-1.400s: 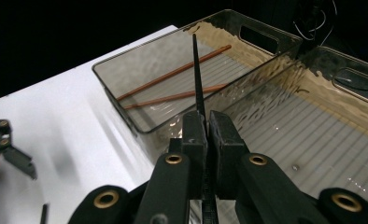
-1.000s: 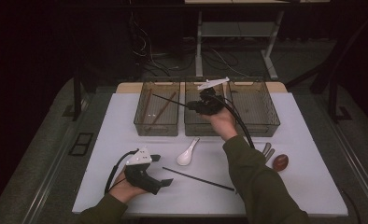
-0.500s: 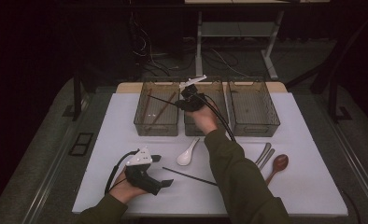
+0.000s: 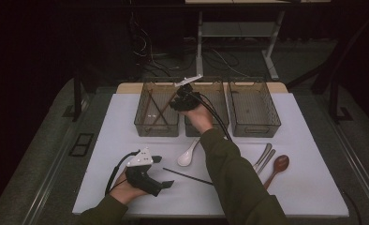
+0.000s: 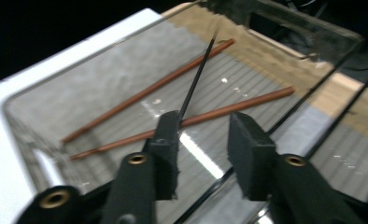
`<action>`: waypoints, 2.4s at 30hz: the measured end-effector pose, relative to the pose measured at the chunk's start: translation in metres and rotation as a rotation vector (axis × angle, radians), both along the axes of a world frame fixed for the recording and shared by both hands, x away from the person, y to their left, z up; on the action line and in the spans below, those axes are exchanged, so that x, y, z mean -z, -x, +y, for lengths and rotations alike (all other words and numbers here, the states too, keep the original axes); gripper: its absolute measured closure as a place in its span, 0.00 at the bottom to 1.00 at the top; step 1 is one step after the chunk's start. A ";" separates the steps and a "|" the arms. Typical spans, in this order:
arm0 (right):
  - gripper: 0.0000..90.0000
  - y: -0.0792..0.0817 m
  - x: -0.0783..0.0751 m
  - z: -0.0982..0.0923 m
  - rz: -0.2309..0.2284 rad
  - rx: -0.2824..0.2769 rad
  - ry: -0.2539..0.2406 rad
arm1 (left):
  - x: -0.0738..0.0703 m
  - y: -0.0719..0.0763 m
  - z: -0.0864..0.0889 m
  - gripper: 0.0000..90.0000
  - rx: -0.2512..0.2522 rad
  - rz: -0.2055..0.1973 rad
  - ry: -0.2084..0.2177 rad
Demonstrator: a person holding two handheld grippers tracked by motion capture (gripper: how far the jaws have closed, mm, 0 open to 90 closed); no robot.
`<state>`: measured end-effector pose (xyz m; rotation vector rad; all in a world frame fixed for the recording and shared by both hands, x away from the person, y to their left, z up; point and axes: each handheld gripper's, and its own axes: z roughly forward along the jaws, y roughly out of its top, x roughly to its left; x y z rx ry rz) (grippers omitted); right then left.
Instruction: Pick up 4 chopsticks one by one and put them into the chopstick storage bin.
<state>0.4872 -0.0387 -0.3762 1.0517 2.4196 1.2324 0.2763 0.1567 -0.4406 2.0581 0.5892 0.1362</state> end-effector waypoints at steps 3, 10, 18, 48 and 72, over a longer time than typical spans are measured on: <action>0.57 0.004 -0.004 -0.003 0.003 -0.018 -0.016 | 0.000 0.000 0.000 0.00 -0.001 0.004 0.000; 0.44 0.016 -0.011 -0.017 0.005 -0.050 -0.047 | 0.001 0.000 0.001 0.00 0.010 0.011 -0.006; 0.38 0.036 -0.017 -0.046 -0.011 -0.079 -0.065 | 0.002 0.002 0.004 0.00 0.003 0.020 -0.007; 0.37 0.111 -0.017 -0.118 -0.031 -0.226 -0.083 | 0.003 0.010 0.005 0.00 -0.027 0.028 -0.028; 0.40 0.162 0.010 -0.160 0.008 -0.235 -0.053 | 0.002 0.009 0.005 0.00 -0.021 0.023 -0.025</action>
